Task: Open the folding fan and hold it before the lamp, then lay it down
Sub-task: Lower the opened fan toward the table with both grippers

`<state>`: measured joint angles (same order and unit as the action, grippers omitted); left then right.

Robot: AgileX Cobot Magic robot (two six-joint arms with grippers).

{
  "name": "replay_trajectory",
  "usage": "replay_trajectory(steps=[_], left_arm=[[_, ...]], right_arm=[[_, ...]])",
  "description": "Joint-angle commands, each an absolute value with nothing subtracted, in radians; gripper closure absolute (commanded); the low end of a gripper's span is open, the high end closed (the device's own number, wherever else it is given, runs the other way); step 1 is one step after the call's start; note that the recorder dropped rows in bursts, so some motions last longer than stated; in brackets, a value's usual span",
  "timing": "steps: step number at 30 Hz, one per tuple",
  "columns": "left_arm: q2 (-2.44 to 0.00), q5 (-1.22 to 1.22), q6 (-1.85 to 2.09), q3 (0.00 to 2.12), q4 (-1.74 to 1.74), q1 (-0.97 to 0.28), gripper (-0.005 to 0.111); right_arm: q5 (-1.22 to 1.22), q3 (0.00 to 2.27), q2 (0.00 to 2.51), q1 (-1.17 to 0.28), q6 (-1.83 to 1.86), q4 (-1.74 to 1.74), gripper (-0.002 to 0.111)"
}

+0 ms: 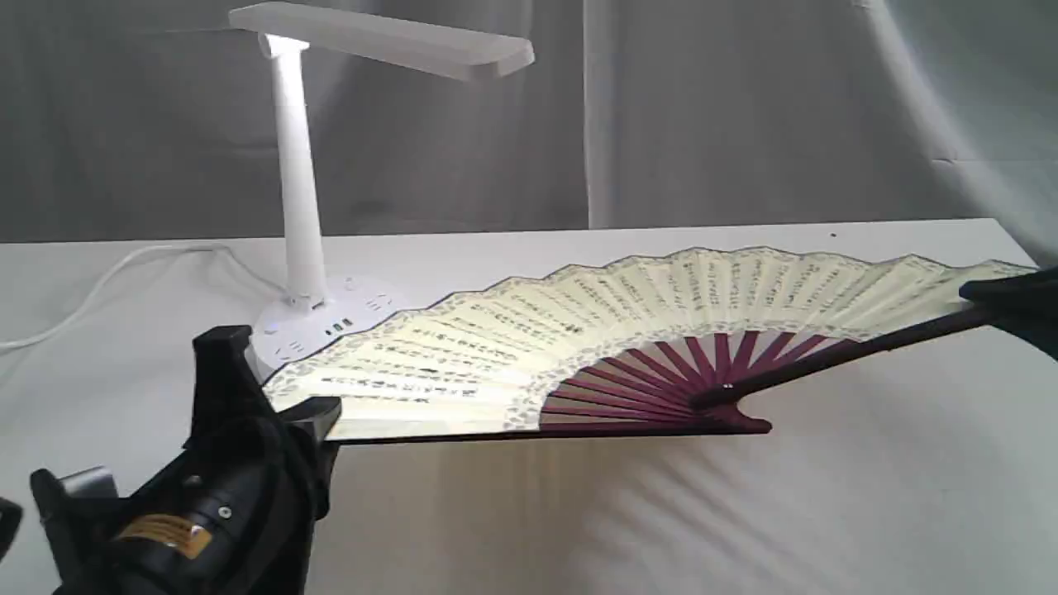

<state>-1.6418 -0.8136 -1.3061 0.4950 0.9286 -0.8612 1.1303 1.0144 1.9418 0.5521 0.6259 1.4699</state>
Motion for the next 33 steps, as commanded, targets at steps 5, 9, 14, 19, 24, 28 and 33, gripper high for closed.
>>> replay_trajectory(steps=[5,9,14,19,24,28,33], left_arm=[[-1.773,-0.826,-1.340,0.580,0.973,-0.847,0.106],[-1.812,-0.829,-1.373,0.586,0.940,-0.847,0.104],[-1.828,-0.829,-1.391,0.586,0.924,-0.847,0.090],[-1.828,-0.829,-1.383,0.586,0.924,-0.847,0.073],[-1.828,-0.827,-1.378,0.586,0.926,-0.847,0.055],[-1.828,-0.804,-1.315,0.586,0.936,-0.847,0.046],[-1.828,-0.804,-1.117,0.586,0.938,-0.847,0.045]], right_arm=[[1.046,1.014,2.015,0.569,0.711,1.441,0.108],[1.044,1.014,2.050,0.569,0.732,1.441,0.108],[1.044,1.014,2.075,0.569,0.732,1.441,0.108],[1.040,1.014,2.080,0.569,0.734,1.441,0.106],[1.028,1.014,2.081,0.569,0.734,1.420,0.087],[0.999,1.014,2.081,0.569,0.732,1.364,0.069],[0.983,1.014,2.081,0.569,0.732,1.333,0.053]])
